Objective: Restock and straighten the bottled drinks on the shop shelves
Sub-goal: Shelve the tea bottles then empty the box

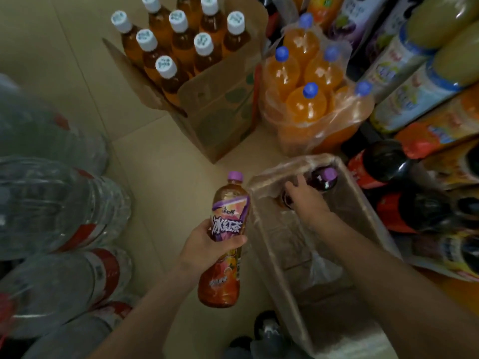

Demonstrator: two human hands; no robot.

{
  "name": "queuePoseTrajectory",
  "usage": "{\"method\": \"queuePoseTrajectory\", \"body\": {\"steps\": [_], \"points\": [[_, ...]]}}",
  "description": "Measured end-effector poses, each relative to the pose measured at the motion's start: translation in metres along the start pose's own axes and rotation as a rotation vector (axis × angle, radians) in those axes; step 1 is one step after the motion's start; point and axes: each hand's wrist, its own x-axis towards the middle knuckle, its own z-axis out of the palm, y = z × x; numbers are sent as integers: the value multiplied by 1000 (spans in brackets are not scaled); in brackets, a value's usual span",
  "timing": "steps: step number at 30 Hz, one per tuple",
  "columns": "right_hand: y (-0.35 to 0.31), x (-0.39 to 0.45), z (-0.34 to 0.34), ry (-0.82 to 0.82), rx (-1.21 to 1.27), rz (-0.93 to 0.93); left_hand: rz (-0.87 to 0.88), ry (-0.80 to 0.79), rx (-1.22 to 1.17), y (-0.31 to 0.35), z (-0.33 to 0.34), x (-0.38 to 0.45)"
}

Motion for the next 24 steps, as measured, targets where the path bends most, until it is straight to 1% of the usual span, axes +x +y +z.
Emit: {"method": "queuePoseTrajectory", "body": {"steps": [2,3,6,8,10,13,16,18,20,22,24], "points": [[1,-12,0,-16,66,-26,-17,1,35,-8,1,-5],[3,-21,-8,-1,126,-6,-21,-2,36,-8,3,-10],[13,-58,-68,78,282,38,-33,-34,5,10,6,-39],[22,-96,-132,127,345,21,8,-58,-3,44,7,-68],[31,-140,-201,207,382,-36,98,-78,2,85,9,-99],[46,-243,-332,318,328,-100,257,-138,-4,179,15,-182],[59,-369,-455,549,289,-129,474,-227,4,277,20,-281],[70,-460,-518,747,320,-83,616,-286,42,337,27,-347],[85,-543,-568,943,358,-15,764,-327,87,390,40,-410],[104,-615,-608,1177,502,23,930,-389,145,435,62,-474],[121,-676,-639,1440,743,39,1074,-478,197,467,90,-537]]}}
